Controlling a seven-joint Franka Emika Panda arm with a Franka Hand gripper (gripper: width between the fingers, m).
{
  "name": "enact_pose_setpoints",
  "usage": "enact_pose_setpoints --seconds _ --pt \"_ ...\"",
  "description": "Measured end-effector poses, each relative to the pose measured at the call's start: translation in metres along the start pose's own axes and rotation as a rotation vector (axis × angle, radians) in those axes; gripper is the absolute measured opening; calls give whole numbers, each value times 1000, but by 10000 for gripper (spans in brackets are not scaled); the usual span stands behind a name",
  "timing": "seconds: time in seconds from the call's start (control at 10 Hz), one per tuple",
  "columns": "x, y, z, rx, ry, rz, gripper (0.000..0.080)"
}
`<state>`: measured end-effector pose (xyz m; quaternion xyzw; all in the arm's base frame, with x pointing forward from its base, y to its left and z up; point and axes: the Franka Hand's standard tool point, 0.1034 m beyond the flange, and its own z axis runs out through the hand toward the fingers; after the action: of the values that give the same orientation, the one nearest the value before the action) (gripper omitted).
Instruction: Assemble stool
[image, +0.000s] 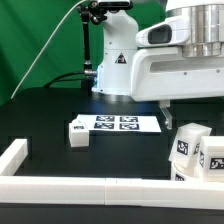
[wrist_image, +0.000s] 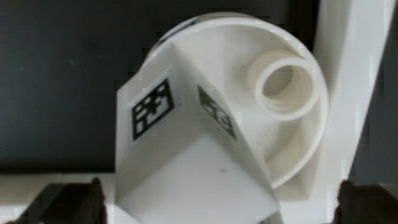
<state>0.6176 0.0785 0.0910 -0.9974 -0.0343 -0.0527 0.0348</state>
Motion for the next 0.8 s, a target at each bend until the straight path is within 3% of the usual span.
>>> enact_pose_setpoints --seconds 0.5,0.8 --pt "-2 8 2 -27 -6 -323 649" --pt "-7 12 9 -32 -20 -364 649"
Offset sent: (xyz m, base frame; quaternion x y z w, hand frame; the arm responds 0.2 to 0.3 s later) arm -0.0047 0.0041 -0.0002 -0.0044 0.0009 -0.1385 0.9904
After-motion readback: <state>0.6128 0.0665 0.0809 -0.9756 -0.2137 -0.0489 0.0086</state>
